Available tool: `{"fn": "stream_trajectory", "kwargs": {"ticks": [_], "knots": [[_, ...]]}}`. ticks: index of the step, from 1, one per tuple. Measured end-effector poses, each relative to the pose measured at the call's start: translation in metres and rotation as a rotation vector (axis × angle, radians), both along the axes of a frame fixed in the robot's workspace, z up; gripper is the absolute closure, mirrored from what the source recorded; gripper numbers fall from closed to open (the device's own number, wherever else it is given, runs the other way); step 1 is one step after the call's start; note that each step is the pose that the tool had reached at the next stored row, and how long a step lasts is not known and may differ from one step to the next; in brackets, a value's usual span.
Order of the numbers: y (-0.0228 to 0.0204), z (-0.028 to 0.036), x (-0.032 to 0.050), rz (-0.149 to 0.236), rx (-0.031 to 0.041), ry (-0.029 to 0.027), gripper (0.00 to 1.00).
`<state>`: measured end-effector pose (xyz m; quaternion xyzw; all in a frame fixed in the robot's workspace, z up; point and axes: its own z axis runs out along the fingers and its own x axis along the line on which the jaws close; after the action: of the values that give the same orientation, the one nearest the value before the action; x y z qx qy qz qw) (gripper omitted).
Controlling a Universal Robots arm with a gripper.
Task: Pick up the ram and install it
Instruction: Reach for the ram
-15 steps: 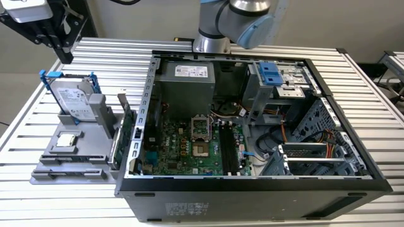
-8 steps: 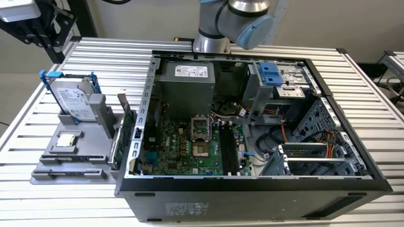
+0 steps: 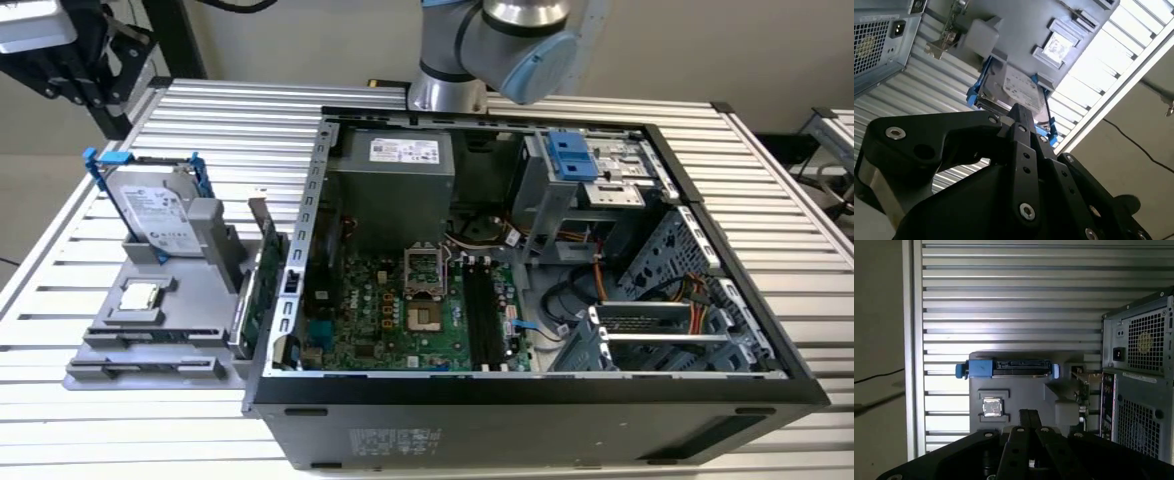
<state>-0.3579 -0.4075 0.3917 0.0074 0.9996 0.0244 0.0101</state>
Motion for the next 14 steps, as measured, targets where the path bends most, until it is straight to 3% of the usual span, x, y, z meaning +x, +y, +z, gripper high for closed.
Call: {"fn": "stream_trajectory", "kwargs": {"ticks": [6, 14], "knots": [[-0.0205, -0.0016, 0.0000, 0.000, 0.0000, -0.0001, 1.00], [-0.0561, -0.0050, 0.0000, 0.000, 0.0000, 0.0008, 1.00]]}}
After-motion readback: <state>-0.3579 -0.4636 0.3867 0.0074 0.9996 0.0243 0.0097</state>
